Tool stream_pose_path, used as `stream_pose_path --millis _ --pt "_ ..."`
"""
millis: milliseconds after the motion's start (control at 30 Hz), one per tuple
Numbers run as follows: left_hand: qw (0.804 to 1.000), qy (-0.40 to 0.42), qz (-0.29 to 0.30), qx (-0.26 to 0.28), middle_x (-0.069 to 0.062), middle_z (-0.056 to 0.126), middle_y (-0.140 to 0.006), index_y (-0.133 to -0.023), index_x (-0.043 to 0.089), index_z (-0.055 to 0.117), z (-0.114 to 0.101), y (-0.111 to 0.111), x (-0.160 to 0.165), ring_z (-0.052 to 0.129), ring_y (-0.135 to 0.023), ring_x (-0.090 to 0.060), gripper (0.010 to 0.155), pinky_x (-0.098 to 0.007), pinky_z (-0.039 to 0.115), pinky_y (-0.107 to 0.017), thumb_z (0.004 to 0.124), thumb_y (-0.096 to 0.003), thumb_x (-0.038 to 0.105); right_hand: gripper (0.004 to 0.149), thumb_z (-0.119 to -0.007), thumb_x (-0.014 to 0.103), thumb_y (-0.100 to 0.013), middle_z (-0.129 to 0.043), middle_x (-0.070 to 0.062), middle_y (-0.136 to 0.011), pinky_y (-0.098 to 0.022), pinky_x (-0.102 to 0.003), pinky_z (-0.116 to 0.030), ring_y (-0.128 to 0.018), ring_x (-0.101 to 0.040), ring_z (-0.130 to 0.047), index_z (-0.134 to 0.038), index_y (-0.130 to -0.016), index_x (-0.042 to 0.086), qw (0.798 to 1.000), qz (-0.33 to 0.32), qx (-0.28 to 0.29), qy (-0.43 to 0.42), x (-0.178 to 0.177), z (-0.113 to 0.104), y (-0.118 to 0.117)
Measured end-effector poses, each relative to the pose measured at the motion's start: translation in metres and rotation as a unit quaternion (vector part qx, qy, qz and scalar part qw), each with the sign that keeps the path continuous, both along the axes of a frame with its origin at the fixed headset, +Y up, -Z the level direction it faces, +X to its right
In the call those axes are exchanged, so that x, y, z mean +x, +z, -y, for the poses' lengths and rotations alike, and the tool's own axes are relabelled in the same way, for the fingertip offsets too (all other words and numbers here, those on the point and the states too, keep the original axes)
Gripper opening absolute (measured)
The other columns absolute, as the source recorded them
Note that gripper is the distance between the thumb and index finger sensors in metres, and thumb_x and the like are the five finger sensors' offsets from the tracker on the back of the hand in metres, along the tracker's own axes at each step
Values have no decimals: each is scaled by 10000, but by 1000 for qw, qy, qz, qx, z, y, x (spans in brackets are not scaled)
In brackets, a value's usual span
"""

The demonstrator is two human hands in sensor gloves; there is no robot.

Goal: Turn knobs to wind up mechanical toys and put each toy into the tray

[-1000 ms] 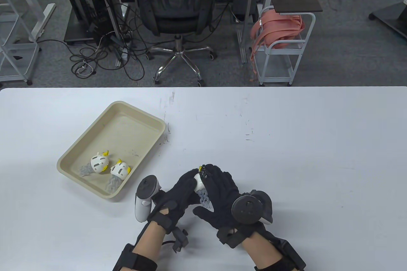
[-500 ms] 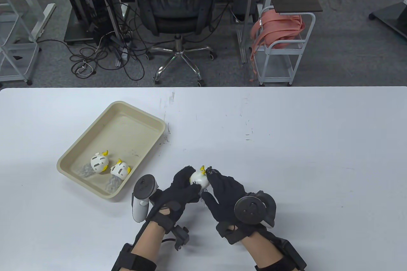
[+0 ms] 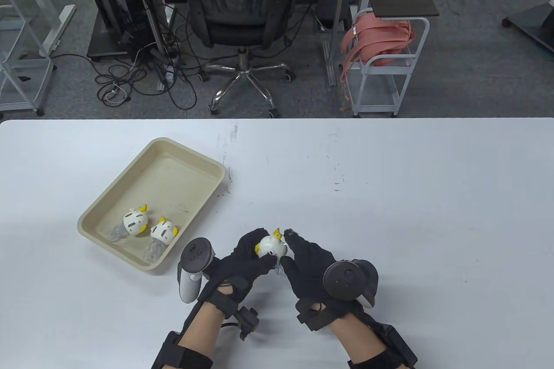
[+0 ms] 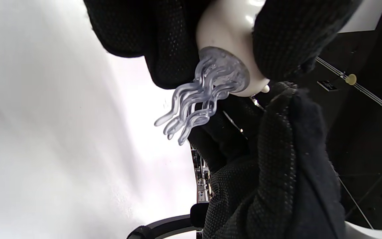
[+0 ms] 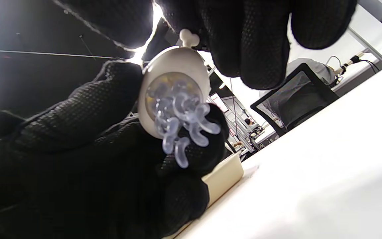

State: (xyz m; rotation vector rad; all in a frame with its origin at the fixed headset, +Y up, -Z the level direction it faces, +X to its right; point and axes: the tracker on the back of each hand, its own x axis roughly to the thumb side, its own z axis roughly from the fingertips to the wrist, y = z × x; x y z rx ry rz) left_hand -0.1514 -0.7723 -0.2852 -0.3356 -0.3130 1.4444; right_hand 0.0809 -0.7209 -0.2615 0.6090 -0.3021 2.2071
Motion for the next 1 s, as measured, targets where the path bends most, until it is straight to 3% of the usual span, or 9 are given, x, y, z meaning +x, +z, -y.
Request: stream_pose_path --millis 500,1000 --pt "996 -36 -15 77 -90 714 -1057 -1117 279 441 -8 4 4 957 -833 -204 769 -440 746 -693 855 -498 470 561 -712 323 -527 -869 -275 -812 -434 -555 -747 -558 -358 -939 -670 -922 -74 998 24 -29 -46 8 2 -5" --pt "998 -12 -12 61 -127 784 -997 -1106 218 487 -5 3 3 1014 -754 -194 765 -439 786 -648 851 -493 495 495 -722 305 -524 -938 -245 -704 -370 -521 -782 -456 -307 -973 -753 -855 -61 996 29 -44 -73 12 3 -7"
